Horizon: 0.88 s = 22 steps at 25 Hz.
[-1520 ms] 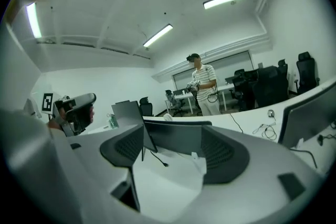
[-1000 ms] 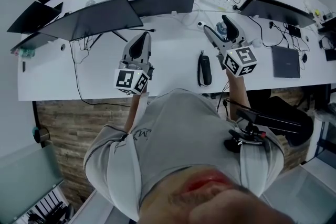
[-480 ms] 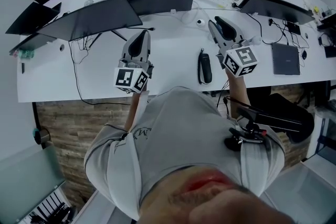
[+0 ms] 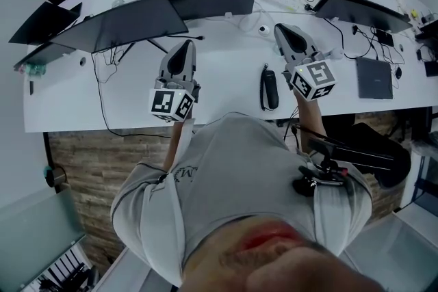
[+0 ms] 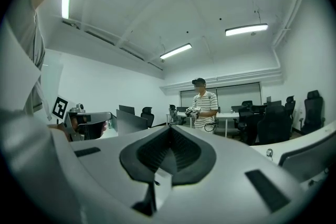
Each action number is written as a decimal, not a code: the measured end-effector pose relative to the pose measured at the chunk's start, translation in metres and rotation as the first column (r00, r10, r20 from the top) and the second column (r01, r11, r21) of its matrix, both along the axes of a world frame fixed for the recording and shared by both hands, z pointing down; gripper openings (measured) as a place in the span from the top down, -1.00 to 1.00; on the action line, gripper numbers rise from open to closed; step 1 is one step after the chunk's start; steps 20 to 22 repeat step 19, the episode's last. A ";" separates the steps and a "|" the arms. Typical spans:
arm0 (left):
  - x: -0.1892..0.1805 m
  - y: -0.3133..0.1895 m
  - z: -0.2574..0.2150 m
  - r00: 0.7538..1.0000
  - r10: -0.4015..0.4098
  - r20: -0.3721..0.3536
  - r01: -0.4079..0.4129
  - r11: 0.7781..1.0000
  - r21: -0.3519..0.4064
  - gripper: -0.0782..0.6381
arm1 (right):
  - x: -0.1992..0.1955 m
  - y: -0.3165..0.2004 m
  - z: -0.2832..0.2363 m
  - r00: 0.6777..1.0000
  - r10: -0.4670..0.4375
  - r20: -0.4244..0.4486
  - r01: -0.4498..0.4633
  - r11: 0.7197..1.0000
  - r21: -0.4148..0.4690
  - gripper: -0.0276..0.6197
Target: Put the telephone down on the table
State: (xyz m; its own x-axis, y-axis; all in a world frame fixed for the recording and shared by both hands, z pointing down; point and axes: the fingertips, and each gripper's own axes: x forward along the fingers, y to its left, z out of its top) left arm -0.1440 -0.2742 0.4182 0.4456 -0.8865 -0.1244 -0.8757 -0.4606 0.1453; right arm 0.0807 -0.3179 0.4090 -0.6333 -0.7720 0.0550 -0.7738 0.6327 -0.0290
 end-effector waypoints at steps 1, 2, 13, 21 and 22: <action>-0.001 0.000 0.000 1.000 -0.001 0.000 0.001 1.000 -0.001 0.76 | -0.001 0.000 -0.001 1.000 -0.001 0.000 0.001 1.000 0.001 0.87; -0.002 0.001 0.000 1.000 -0.003 0.001 0.003 1.000 -0.002 0.76 | -0.002 0.000 -0.001 1.000 -0.001 -0.001 0.001 1.000 0.003 0.87; -0.002 0.001 0.000 1.000 -0.003 -0.004 0.003 1.000 0.008 0.76 | -0.003 0.001 -0.002 1.000 -0.008 -0.003 0.008 1.000 0.011 0.87; -0.003 0.000 -0.002 1.000 -0.001 -0.007 0.001 1.000 0.012 0.76 | -0.002 -0.001 -0.004 1.000 -0.007 0.005 0.007 1.000 0.017 0.87; -0.003 0.000 -0.002 1.000 -0.001 -0.007 0.001 1.000 0.012 0.76 | -0.002 -0.001 -0.004 1.000 -0.007 0.005 0.007 1.000 0.017 0.87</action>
